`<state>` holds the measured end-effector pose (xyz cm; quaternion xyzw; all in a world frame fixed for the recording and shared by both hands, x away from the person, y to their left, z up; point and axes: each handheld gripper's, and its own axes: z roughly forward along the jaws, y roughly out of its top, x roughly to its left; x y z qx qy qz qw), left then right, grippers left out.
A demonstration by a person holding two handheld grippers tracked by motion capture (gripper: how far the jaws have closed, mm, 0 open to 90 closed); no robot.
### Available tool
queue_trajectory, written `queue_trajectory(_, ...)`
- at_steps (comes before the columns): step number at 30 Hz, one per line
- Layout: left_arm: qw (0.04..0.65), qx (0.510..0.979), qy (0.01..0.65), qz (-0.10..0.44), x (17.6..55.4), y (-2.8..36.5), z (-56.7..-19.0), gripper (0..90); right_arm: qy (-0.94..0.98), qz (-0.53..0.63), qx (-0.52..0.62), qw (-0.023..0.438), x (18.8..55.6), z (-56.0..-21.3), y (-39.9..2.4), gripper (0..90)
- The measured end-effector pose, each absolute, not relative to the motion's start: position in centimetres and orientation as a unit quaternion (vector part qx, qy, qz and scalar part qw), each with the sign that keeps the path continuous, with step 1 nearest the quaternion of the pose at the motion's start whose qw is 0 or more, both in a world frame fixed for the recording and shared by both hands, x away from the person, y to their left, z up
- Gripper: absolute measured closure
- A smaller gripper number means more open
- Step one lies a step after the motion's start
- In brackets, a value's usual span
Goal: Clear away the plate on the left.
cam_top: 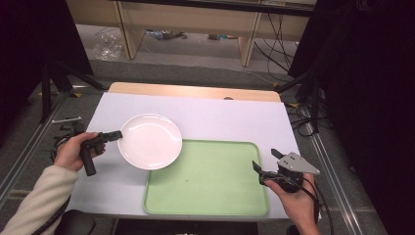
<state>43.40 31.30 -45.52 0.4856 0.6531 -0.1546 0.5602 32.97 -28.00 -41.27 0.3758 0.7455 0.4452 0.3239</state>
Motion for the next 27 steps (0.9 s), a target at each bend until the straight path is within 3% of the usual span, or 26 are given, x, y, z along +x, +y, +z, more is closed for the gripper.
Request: queue_trajectory(27,0.560,0.490,0.649,-0.158,43.7,30.2,-45.4,84.8,0.747,0.444,0.375,0.323,32.9,-41.2,-28.1,24.6)
